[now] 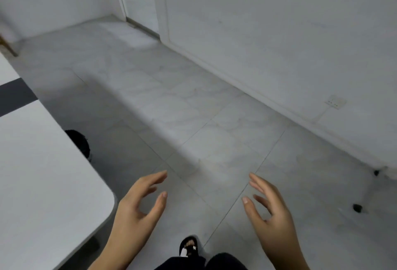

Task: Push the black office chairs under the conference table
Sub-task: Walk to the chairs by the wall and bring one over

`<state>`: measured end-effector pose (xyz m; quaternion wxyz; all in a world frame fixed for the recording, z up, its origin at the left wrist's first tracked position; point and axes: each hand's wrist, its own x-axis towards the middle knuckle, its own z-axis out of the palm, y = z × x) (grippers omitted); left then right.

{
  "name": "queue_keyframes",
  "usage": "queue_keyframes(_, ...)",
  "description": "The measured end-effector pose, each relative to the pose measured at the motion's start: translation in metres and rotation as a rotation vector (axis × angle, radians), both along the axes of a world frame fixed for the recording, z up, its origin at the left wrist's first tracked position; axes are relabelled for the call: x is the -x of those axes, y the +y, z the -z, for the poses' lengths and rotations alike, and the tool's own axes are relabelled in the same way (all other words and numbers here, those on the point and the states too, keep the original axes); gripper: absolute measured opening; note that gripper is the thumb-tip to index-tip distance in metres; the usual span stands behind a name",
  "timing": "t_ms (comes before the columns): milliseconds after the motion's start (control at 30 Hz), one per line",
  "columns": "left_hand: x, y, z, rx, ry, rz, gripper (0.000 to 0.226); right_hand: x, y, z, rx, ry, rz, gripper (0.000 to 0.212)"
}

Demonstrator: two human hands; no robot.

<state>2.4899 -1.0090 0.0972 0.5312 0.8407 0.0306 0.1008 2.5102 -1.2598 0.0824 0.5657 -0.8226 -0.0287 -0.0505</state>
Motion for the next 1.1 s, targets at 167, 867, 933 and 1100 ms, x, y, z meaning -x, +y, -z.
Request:
queue_keyframes(167, -0.078, 0.012, -0.001, -0.017, -0.014, -0.084, 0.034, -0.108, 0.009, -0.001, 0.002, -0.021, -0.089, 0.041)
queue_keyframes(867, -0.413, 0.036, 0.010, 0.105, -0.019, -0.596, 0.038, -0.551, 0.101, 0.007, -0.036, 0.049, -0.625, 0.047)
queue_keyframes(933, -0.440, 0.056, 0.015, 0.097, -0.014, -0.617, 0.039, -0.581, 0.124, 0.013, -0.029, 0.047, -0.643, 0.048)
queue_keyframes(1100, -0.518, 0.128, 0.020, 0.100, -0.024, -0.654, 0.040, -0.667, 0.198, 0.017, -0.025, 0.038, -0.685, 0.045)
